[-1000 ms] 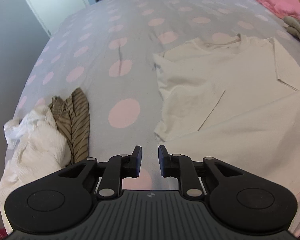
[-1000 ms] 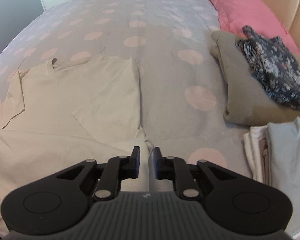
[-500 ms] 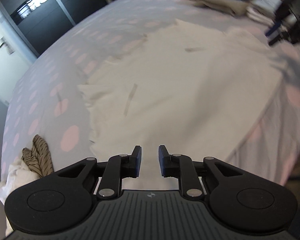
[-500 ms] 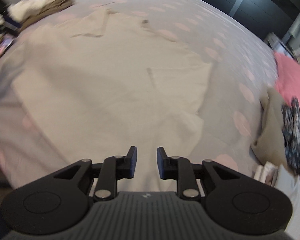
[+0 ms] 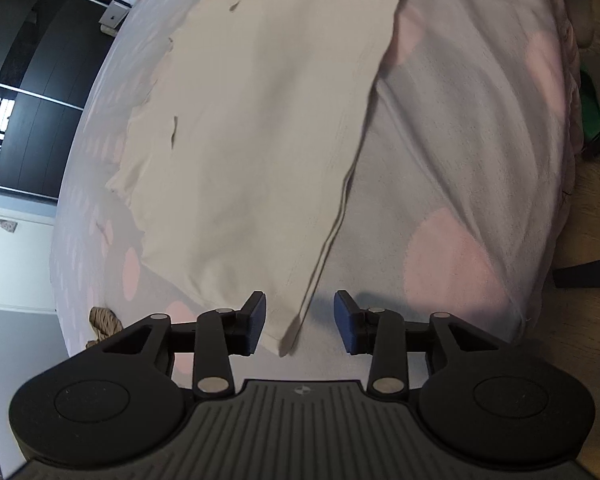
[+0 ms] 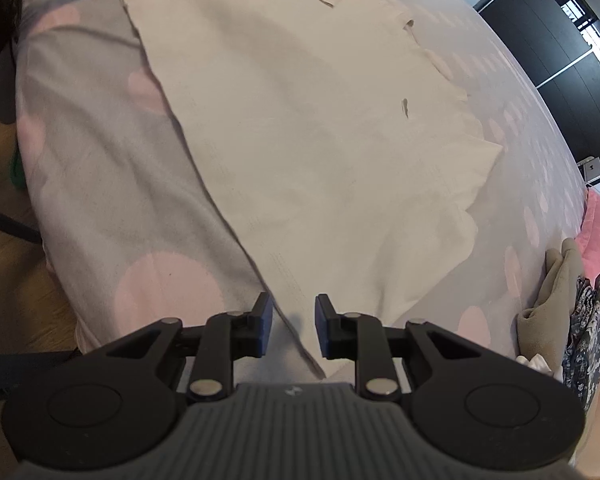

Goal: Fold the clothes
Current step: 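Lift the hem and fold the T-shirt toward the collar with both grippers, then grasp the folded cream T-shirt edge with both grippers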

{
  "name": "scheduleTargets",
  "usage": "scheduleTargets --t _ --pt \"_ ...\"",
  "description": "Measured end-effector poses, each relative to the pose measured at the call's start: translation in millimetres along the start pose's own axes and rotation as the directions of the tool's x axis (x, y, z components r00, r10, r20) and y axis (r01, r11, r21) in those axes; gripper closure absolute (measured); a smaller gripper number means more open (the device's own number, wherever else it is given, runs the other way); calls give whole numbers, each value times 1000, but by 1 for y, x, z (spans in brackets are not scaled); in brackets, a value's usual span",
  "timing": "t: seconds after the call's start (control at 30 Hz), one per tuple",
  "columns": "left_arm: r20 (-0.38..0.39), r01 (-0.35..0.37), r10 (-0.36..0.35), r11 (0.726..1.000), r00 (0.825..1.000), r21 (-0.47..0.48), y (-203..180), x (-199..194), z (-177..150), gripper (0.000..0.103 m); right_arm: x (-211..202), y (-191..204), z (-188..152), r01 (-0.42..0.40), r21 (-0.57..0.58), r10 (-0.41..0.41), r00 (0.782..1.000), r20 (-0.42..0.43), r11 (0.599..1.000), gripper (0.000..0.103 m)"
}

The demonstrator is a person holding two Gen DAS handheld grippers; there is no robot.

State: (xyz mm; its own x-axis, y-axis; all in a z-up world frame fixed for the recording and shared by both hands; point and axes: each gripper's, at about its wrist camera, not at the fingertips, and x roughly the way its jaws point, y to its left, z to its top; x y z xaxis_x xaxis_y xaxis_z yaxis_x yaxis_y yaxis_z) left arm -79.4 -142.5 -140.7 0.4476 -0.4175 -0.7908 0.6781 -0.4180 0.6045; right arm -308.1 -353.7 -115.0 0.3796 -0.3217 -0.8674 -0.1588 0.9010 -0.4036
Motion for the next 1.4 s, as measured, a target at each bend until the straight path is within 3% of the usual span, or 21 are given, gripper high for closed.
scheduleTargets --t 0.13,0.23,0.3,0.4,0.6,0.77,0.97,1.2,1.23,1.3,1.37,1.4 --pt "-31 -62 64 996 997 57 -9 20 4 68 -1 1 -4 16 -8 -16 1000 2 1000 77" --pt "-29 -66 70 992 997 108 -18 29 3 77 -1 4 -10 40 -29 -40 999 1 999 76" --pt "-19 -75 80 978 997 195 -28 34 1 88 0 9 -16 56 -61 -56 998 6 997 76" --pt "-9 -107 114 954 993 281 -39 43 -1 92 5 21 -27 92 -139 -92 996 0 986 76" --pt "-10 -120 129 947 992 298 -37 51 -3 94 25 42 -42 169 -307 -185 982 -25 937 77" --pt "15 -184 190 922 982 342 -46 52 -10 93 38 49 -38 239 -422 -266 964 -5 874 76" --pt "27 -225 232 902 972 368 -58 55 -10 93 55 43 -32 276 -451 -307 952 5 849 77" --pt "21 -220 225 921 974 321 -51 52 -5 93 55 42 -32 284 -452 -319 948 -1 845 81" --pt "19 -217 222 927 975 307 -49 51 -4 92 55 41 -32 284 -446 -319 948 -3 849 81" --pt "13 -233 238 935 971 268 -44 50 1 78 55 41 -32 281 -442 -316 949 -7 852 80" --pt "19 -267 271 929 962 255 -43 50 3 58 57 42 -32 274 -443 -311 950 -10 853 80" --pt "21 -276 280 928 960 251 -42 52 4 56 58 42 -31 272 -448 -309 951 -12 852 80"
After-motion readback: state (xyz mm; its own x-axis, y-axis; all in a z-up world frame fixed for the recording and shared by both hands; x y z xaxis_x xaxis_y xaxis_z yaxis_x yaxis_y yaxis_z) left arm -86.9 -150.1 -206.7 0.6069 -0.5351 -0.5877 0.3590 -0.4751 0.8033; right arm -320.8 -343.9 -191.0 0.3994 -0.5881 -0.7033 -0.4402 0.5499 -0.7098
